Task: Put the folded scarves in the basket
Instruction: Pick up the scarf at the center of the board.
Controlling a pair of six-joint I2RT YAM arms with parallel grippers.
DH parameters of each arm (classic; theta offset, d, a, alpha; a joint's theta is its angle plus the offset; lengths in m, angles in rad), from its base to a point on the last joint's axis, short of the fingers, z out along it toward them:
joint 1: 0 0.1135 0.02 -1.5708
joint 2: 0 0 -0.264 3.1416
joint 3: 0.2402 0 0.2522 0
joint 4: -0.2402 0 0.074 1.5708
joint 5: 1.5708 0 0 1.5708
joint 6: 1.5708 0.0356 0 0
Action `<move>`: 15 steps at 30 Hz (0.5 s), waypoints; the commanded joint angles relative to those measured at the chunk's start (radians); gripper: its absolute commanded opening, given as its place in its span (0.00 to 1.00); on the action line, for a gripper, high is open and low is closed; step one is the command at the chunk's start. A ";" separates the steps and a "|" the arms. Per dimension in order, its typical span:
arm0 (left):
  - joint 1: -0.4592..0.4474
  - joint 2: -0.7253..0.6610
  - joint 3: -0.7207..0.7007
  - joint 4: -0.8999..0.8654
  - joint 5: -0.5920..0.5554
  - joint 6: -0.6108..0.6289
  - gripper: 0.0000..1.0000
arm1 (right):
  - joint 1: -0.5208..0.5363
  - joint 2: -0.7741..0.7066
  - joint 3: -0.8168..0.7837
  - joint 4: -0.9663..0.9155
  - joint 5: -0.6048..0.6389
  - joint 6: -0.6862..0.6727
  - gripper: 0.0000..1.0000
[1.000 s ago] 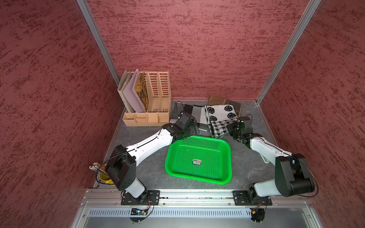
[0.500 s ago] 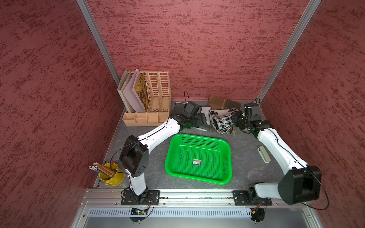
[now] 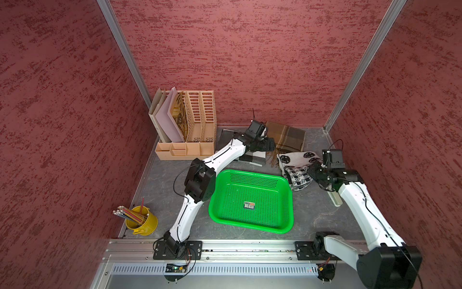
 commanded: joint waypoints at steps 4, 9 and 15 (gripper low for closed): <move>-0.056 0.182 0.223 -0.080 0.114 0.140 0.92 | -0.042 0.010 -0.062 0.009 0.119 0.012 0.00; -0.077 0.314 0.358 -0.096 0.078 0.154 0.93 | -0.050 0.072 -0.094 0.049 0.110 0.015 0.00; -0.076 0.381 0.399 -0.092 0.058 0.153 0.93 | -0.053 0.086 -0.095 0.061 0.113 0.006 0.00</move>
